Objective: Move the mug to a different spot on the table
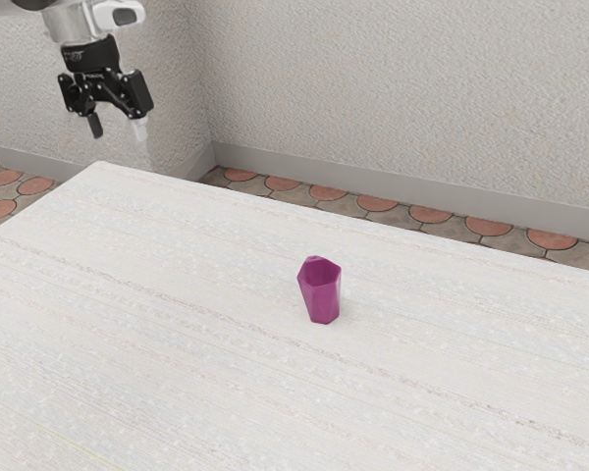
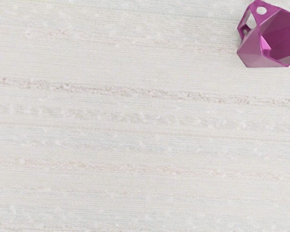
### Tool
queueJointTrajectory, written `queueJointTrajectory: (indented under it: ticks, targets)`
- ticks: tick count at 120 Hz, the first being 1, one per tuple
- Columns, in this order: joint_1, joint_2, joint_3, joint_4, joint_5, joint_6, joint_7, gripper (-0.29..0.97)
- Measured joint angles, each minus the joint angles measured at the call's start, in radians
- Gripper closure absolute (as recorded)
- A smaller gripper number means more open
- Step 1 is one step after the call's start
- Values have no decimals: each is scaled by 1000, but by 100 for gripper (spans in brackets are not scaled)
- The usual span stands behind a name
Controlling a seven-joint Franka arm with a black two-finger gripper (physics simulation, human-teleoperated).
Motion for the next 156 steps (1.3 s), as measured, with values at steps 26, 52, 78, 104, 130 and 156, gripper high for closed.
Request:
queueJointTrajectory:
  ticks: [26,52,78,104,130,156]
  targets:
    - [-4,38,-25,0,-2,38,3,2]
    - [-54,204,-43,41,-18,50,-50,2]
    - [-115,435,-22,207,-68,62,-151,2]
    - [-141,686,-18,493,-115,65,-307,2]
    - [-141,791,-18,594,-227,62,-518,2]
    - [-148,952,-21,773,-173,86,-654,2]
